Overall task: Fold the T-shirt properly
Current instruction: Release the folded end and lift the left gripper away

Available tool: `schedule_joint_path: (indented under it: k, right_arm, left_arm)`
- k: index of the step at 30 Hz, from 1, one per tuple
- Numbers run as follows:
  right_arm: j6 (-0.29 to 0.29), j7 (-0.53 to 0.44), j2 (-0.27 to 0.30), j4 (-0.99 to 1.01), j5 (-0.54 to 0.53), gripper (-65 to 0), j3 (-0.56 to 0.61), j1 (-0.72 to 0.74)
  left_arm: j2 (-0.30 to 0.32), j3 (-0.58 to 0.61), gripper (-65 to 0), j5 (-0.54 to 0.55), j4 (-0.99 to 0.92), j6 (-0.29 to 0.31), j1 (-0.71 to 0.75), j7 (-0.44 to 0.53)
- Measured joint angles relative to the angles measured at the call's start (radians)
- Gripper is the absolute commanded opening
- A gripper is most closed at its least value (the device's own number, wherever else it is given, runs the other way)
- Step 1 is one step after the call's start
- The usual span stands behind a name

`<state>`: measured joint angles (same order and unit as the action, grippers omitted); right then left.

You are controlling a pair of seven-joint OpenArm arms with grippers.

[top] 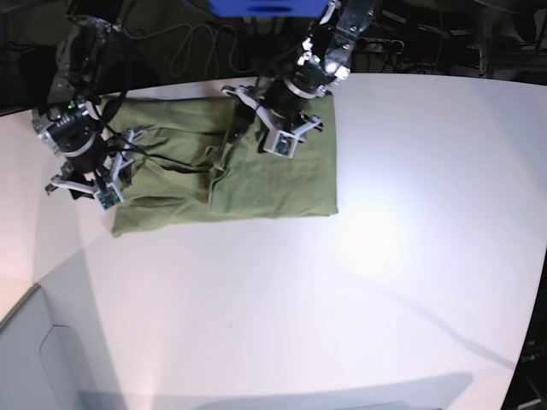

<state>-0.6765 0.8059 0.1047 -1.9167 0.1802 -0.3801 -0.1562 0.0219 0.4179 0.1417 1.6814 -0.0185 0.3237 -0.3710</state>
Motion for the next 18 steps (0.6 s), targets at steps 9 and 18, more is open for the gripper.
schedule_joint_path:
  k: [9, 18]
  right_arm:
    - [0.0, -0.001, 0.0, 0.048, 0.002, -29.5, -0.084, 0.004]
    - [0.0, 0.002, -0.024, 0.21, 0.0, -19.2, -0.1, 0.056]
  left_arm:
    - [0.059, 0.231, -32.2, 0.003, -0.005, 0.0, -0.089, -0.003]
    - [0.143, 0.255, -32.3, 0.009, 0.068, 0.016, -0.099, 0.001]
